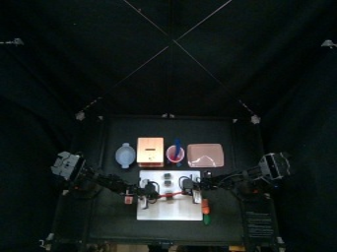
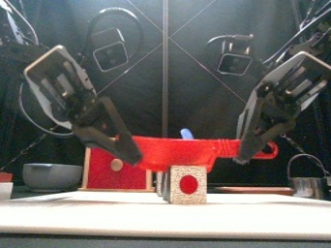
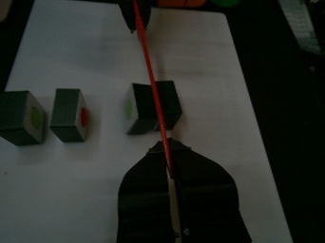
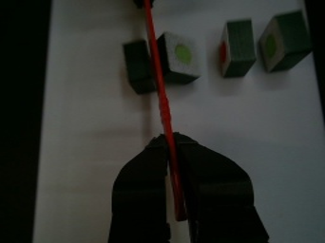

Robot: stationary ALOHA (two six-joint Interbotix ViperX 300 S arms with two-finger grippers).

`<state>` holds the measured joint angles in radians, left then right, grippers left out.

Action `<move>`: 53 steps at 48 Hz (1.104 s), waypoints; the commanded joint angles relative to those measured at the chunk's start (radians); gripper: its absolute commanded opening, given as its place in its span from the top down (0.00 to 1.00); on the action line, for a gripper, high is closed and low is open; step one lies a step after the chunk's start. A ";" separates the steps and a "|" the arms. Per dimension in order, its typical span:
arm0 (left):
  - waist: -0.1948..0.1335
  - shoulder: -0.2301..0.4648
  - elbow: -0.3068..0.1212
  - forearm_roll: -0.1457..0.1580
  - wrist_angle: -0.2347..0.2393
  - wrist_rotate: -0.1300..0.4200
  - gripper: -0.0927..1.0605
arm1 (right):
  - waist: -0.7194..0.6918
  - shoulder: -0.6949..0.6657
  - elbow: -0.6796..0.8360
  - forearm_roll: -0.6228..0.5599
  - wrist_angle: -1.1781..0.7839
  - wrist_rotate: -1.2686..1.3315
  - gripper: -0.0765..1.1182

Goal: Cut the sushi into 4 pieces with the knife
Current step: Cut the sushi into 4 pieces

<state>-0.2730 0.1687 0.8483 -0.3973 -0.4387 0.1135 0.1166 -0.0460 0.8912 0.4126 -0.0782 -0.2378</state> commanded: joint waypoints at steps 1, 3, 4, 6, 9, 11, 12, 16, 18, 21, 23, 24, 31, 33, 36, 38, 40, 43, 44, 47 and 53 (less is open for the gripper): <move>-0.006 0.015 -0.029 -0.015 0.000 0.002 0.76 | -0.008 -0.005 -0.023 0.003 -0.014 0.003 0.78; -0.005 0.028 -0.031 -0.025 0.003 0.002 0.76 | -0.008 0.002 -0.025 0.006 -0.014 0.003 0.78; -0.006 0.037 -0.032 -0.031 0.006 0.003 0.76 | -0.008 0.006 -0.025 0.008 -0.014 0.003 0.78; -0.006 0.052 -0.034 -0.037 0.012 0.003 0.77 | -0.008 0.014 -0.025 0.008 -0.014 0.003 0.78; -0.006 0.072 -0.035 -0.041 0.017 0.003 0.77 | -0.008 0.026 -0.025 0.008 -0.014 0.003 0.78; -0.006 0.087 -0.037 -0.043 0.017 0.003 0.76 | -0.008 0.037 -0.025 0.008 -0.014 0.003 0.78; -0.006 0.092 -0.038 -0.044 0.017 0.003 0.77 | -0.009 0.041 -0.025 0.009 -0.014 0.003 0.78; -0.002 0.109 -0.038 -0.051 0.017 0.003 0.77 | -0.014 0.058 -0.026 0.011 -0.014 0.003 0.78; 0.000 0.114 -0.038 -0.055 0.017 0.003 0.77 | -0.014 0.066 -0.028 0.011 -0.014 0.003 0.78; 0.002 0.115 -0.038 -0.061 0.018 0.003 0.76 | -0.012 0.071 -0.028 0.012 -0.014 0.003 0.78; 0.002 0.115 -0.038 -0.063 0.018 0.002 0.77 | -0.008 0.072 -0.029 0.015 -0.014 0.003 0.78; -0.002 0.115 -0.038 -0.064 0.018 0.002 0.76 | -0.008 0.072 -0.029 0.017 -0.014 0.003 0.78; -0.008 0.110 -0.046 -0.064 0.018 0.002 0.76 | 0.009 0.072 -0.035 0.031 -0.014 0.003 0.78; -0.012 0.110 -0.051 -0.066 0.018 0.000 0.76 | 0.015 0.072 -0.038 0.034 -0.014 0.003 0.78; -0.020 0.109 -0.058 -0.072 0.020 0.000 0.76 | 0.025 0.071 -0.040 0.038 -0.012 0.003 0.78; -0.023 0.107 -0.063 -0.074 0.021 0.002 0.76 | 0.029 0.069 -0.043 0.040 -0.009 0.003 0.78; -0.028 0.107 -0.069 -0.074 0.025 0.002 0.76 | 0.034 0.066 -0.043 0.040 -0.009 0.003 0.78; -0.028 0.106 -0.074 -0.072 0.032 0.003 0.76 | 0.035 0.057 -0.041 0.037 -0.008 0.003 0.78; -0.028 0.104 -0.077 -0.072 0.034 0.005 0.76 | 0.035 0.052 -0.040 0.035 -0.006 0.002 0.78; -0.021 0.097 -0.080 -0.072 0.035 0.006 0.76 | 0.031 0.035 -0.035 0.032 -0.006 0.002 0.78; -0.018 0.061 -0.081 -0.074 0.037 0.005 0.73 | 0.029 -0.025 -0.020 0.026 0.002 0.002 0.78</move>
<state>-0.2991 0.2516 0.7885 -0.4725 -0.4065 0.1150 0.1595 -0.0061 0.8790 0.4403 -0.0706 -0.2378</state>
